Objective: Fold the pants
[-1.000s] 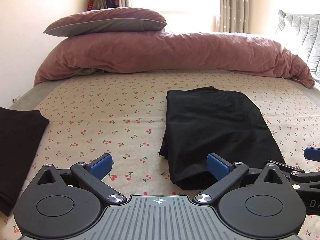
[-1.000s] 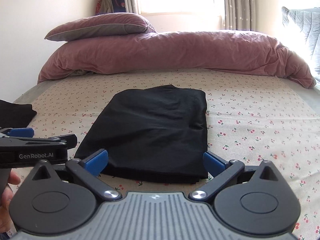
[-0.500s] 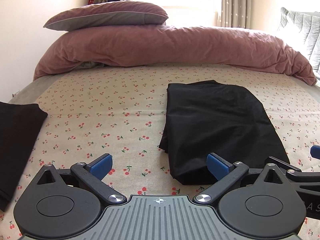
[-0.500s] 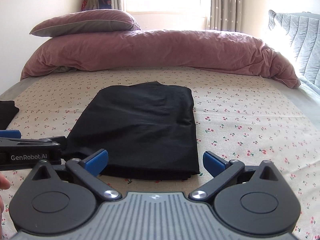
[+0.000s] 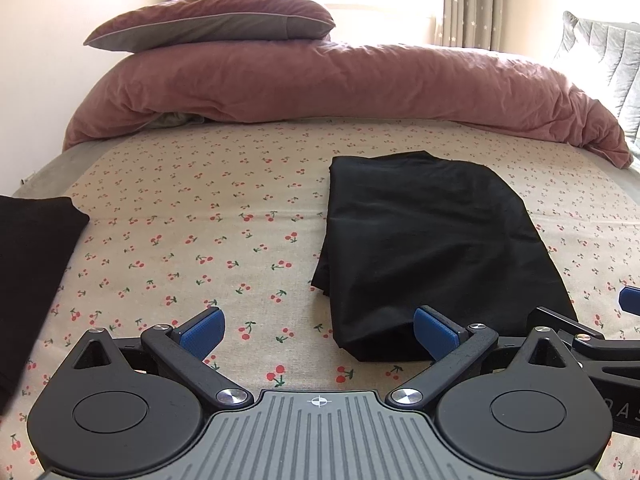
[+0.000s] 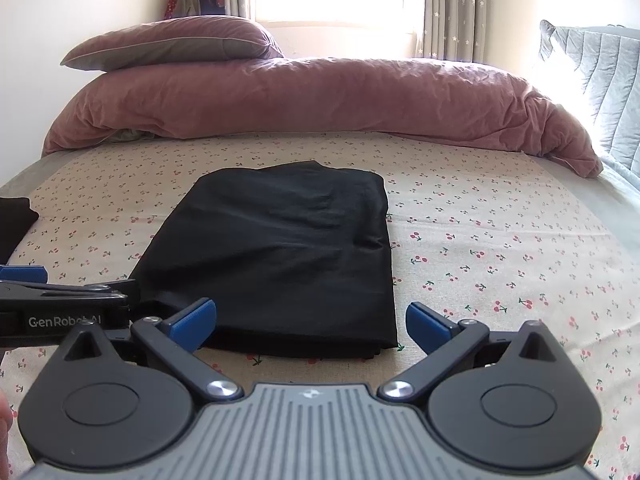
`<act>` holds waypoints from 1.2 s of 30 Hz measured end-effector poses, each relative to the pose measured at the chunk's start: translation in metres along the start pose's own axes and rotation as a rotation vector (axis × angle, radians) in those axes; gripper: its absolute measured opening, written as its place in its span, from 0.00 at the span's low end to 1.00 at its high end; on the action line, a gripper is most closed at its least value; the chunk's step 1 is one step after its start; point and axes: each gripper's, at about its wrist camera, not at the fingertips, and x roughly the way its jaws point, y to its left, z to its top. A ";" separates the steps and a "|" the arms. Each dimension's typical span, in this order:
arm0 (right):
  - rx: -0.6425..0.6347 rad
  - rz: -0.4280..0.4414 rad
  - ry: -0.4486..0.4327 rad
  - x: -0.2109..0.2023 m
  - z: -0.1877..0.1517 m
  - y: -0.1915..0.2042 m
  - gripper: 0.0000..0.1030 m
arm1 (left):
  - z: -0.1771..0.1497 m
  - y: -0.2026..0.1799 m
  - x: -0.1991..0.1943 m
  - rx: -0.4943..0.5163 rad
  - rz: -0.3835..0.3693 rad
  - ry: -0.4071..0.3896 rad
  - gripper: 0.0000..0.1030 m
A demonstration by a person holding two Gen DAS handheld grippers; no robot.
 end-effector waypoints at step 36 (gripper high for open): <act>-0.001 -0.010 0.005 0.003 0.000 0.001 1.00 | -0.001 -0.006 -0.003 0.039 0.035 -0.022 0.99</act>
